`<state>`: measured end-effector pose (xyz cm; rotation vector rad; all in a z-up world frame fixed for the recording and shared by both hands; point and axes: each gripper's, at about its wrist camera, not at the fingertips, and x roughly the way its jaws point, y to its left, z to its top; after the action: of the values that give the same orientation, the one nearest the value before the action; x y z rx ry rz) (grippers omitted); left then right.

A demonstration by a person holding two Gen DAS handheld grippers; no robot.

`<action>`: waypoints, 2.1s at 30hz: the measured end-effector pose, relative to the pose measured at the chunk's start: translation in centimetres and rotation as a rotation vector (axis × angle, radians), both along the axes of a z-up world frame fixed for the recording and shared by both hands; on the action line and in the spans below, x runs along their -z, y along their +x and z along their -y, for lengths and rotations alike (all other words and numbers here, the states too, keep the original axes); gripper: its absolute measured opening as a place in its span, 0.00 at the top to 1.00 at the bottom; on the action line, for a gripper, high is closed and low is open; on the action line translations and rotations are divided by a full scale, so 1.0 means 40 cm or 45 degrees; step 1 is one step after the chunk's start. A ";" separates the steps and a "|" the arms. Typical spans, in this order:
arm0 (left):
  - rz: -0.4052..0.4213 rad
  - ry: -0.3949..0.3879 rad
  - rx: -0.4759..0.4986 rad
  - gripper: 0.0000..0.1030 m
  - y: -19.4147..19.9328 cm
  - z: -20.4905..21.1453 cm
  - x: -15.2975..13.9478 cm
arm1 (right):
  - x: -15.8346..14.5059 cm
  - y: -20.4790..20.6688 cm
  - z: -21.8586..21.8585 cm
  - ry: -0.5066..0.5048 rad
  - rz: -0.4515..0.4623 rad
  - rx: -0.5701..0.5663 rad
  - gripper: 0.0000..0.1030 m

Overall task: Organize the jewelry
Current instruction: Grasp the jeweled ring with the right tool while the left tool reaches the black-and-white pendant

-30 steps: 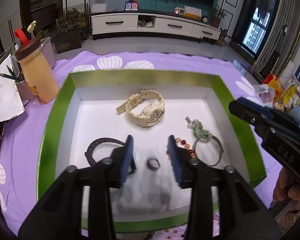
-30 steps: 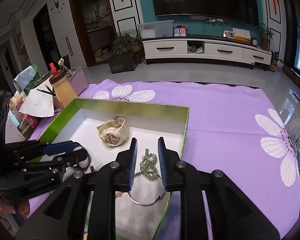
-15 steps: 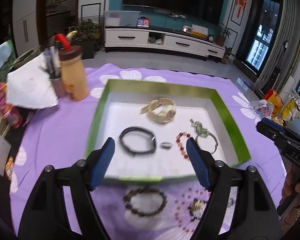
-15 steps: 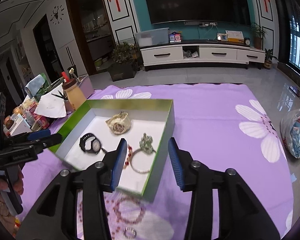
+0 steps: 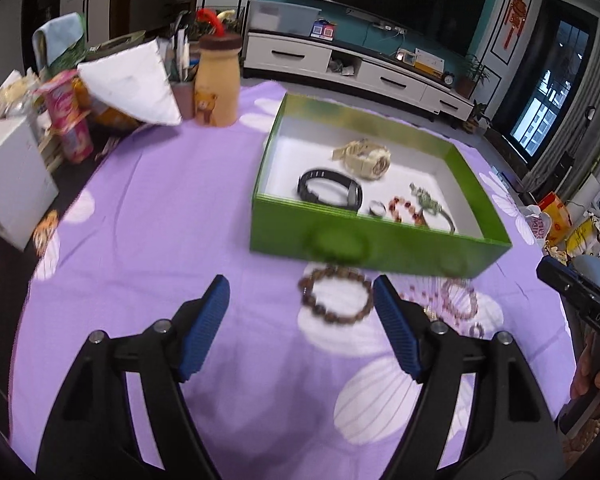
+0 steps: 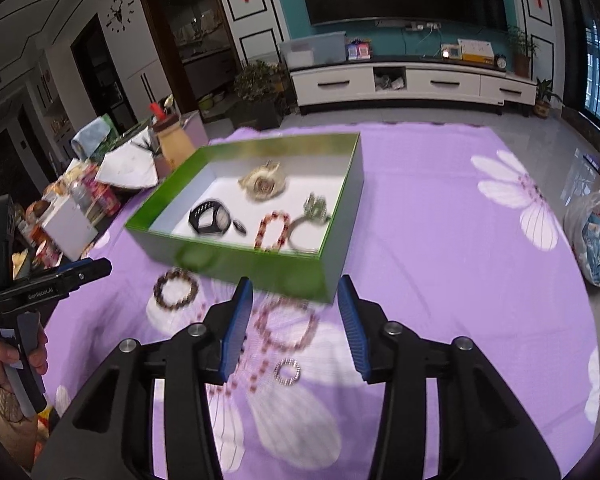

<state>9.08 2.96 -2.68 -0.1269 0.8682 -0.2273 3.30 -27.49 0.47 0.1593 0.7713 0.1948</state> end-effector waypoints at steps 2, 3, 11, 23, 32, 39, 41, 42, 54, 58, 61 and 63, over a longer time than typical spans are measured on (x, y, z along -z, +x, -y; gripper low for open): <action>-0.005 0.007 0.008 0.27 -0.024 0.004 0.013 | 0.020 -0.013 -0.008 0.000 -0.029 -0.011 0.57; -0.010 0.010 0.020 0.27 -0.035 0.008 0.019 | 0.033 -0.020 -0.012 -0.004 -0.047 -0.014 0.57; -0.047 0.042 0.162 0.27 -0.110 0.093 0.079 | 0.149 -0.051 -0.045 -0.040 -0.182 -0.028 0.57; -0.074 0.061 0.248 0.27 -0.104 0.161 0.105 | 0.193 -0.014 -0.086 -0.157 -0.156 -0.058 0.57; -0.081 0.065 0.281 0.27 -0.073 0.197 0.116 | 0.191 0.004 -0.099 -0.227 -0.145 -0.076 0.80; -0.061 0.099 0.356 0.32 -0.048 0.254 0.110 | 0.171 -0.029 -0.020 -0.073 -0.127 -0.011 0.80; -0.054 0.110 0.389 0.41 -0.040 0.276 0.109 | 0.162 -0.046 -0.003 -0.056 -0.113 -0.002 0.80; -0.049 0.116 0.403 0.42 -0.037 0.287 0.109 | 0.156 -0.054 0.005 -0.049 -0.104 0.003 0.80; -0.056 0.225 0.516 0.70 0.013 0.384 0.159 | 0.119 -0.071 0.033 0.001 -0.044 0.027 0.80; -0.031 0.248 0.528 0.77 0.010 0.387 0.165 | 0.114 -0.072 0.043 0.004 -0.039 0.041 0.80; -0.030 0.242 0.528 0.78 0.011 0.386 0.164 | 0.111 -0.071 0.046 0.006 -0.037 0.049 0.80; -0.030 0.241 0.527 0.78 0.010 0.386 0.164 | 0.109 -0.072 0.043 0.005 -0.034 0.048 0.80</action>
<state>9.47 -12.48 -9.23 0.2303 0.9298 -0.5284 0.43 -29.21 -3.89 0.1807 0.7940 0.1588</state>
